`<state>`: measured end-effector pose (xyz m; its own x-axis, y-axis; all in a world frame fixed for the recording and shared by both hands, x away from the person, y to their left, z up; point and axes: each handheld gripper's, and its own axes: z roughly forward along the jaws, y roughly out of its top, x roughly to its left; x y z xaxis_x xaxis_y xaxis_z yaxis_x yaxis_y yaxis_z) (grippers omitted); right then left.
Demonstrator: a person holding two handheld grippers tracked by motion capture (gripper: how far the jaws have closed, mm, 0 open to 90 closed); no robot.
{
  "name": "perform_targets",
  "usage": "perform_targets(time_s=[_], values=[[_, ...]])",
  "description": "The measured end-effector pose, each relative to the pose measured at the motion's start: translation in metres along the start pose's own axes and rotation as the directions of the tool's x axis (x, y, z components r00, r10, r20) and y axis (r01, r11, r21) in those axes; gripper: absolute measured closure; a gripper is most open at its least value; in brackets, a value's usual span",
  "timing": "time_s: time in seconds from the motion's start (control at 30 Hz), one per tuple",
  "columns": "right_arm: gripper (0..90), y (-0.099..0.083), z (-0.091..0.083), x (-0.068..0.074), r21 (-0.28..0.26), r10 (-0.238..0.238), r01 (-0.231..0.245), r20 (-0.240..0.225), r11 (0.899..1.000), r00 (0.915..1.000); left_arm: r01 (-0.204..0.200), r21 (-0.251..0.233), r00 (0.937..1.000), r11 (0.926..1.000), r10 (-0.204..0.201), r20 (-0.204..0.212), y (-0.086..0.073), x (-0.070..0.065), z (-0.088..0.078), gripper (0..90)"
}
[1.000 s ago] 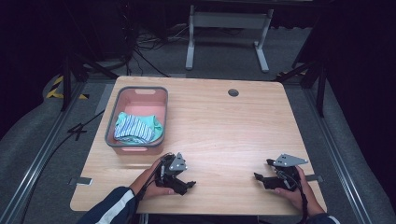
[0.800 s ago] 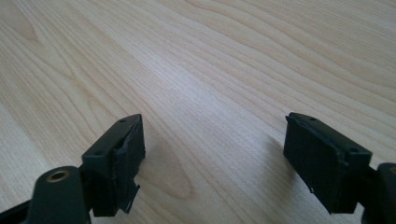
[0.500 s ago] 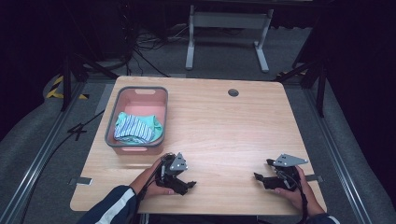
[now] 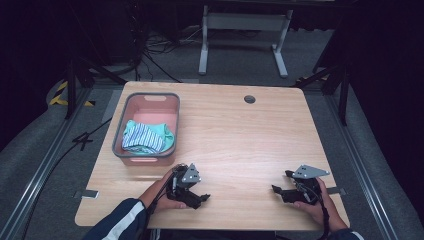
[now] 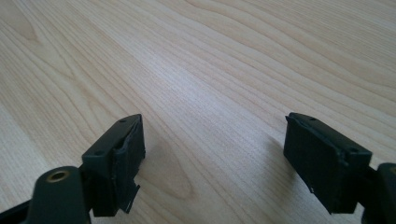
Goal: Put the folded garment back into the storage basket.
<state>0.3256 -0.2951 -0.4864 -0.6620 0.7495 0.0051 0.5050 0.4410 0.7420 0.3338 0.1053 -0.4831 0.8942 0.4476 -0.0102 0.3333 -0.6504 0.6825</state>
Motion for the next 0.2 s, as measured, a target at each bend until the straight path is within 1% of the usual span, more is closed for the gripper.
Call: perform_targets(time_s=[0.03, 0.13, 0.2], values=[[21.4, 0.0000, 0.0000, 0.0000, 0.000, 0.000, 0.000, 0.000, 1.000, 1.0000, 0.006, 0.006, 1.0000, 1.0000, -0.006, 0.000, -0.0001, -0.0004, -0.0003, 11.9], [21.4, 0.0000, -0.0001, -0.0001, 0.000, -0.001, 0.001, 0.000, 1.000, 1.0000, 0.004, 0.004, 1.0000, 1.0000, -0.004, 0.002, 0.0002, -0.0003, 0.0002, 11.7], [21.4, 0.0000, -0.0001, -0.0001, 0.000, -0.001, 0.001, 0.000, 1.000, 1.0000, 0.009, 0.001, 1.0000, 1.0000, -0.009, 0.002, 0.0002, -0.0006, 0.0006, 11.6]])
